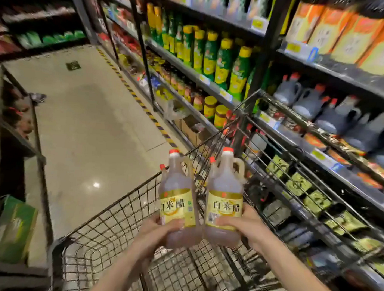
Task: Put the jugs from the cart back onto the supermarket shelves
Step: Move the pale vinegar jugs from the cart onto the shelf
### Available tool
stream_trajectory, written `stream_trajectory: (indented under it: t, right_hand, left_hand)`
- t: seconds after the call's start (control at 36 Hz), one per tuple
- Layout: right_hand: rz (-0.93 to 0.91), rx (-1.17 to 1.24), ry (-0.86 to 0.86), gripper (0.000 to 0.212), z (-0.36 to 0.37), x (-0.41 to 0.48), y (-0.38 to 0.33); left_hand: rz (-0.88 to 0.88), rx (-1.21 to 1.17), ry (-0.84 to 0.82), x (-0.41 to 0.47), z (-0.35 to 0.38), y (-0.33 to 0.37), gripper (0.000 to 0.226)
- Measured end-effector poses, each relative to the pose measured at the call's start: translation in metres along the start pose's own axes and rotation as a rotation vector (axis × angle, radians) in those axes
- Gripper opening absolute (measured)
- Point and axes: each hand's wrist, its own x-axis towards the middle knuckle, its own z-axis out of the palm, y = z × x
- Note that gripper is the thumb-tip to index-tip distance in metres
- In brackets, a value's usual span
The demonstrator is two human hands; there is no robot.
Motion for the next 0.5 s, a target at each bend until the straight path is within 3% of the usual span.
stream_trajectory:
  t: [0.11, 0.17, 0.25, 0.5]
  right_hand:
    - [-0.108, 0.013, 0.082, 0.056, -0.026, -0.033, -0.021]
    - [-0.153, 0.028, 0.142, 0.063, -0.042, -0.053, -0.034]
    - [-0.24, 0.074, 0.209, 0.054, -0.067, -0.08, -0.051]
    - [-0.425, 0.182, 0.364, 0.059, -0.152, -0.155, -0.071]
  left_hand:
    - [0.089, 0.027, -0.052, -0.012, 0.021, 0.033, 0.055]
    - [0.122, 0.022, -0.105, -0.018, 0.037, 0.049, 0.067]
    - [0.171, 0.021, -0.153, -0.024, 0.064, 0.071, 0.082]
    - [0.401, -0.004, -0.33, -0.05, 0.165, 0.116, 0.07]
